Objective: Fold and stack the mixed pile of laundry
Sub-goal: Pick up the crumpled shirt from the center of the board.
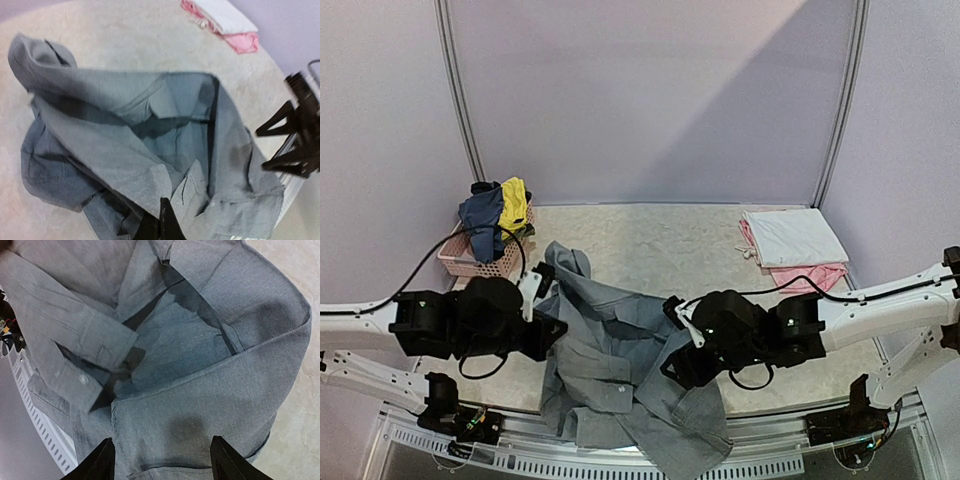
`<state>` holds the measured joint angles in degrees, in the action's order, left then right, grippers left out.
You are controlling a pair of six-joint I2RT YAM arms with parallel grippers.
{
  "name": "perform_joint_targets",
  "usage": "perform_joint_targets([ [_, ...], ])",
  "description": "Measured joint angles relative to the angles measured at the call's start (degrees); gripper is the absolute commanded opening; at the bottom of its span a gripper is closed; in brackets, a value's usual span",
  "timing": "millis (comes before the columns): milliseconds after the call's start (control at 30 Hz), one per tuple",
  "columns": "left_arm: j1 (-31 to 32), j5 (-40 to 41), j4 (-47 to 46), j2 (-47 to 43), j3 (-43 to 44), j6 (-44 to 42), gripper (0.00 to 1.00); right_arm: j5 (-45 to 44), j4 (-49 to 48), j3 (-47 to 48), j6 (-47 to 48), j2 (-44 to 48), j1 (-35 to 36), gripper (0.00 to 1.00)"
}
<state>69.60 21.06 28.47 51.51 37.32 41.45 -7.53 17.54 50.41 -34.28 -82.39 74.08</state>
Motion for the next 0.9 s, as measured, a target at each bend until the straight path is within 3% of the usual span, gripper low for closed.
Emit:
perform_joint_targets([
  [167, -0.4, 5.5, 3.5, 1.4, 13.0, -4.8, 0.00, -2.8, 0.5, 5.7, -1.9, -6.3, 2.3, 0.65],
  [300, -0.7, 8.2, 6.3, 2.8, 17.6, -7.8, 0.00, -3.1, 0.6, 10.0, -2.4, -11.8, 4.5, 0.63],
  [567, -1.4, 11.7, 11.9, 2.9, 18.4, -9.4, 0.00, -4.8, 4.2, 18.1, -4.3, -24.5, 5.7, 0.60],
  [767, -3.0, 12.4, 13.8, 0.6, 15.3, -9.3, 0.00, -6.3, 8.1, 21.4, -5.5, -29.1, 6.4, 0.60],
  [900, -3.7, 12.4, 14.0, 0.0, 14.3, -9.3, 0.00, -7.6, 11.2, 24.3, -5.7, -31.2, 7.8, 0.36],
])
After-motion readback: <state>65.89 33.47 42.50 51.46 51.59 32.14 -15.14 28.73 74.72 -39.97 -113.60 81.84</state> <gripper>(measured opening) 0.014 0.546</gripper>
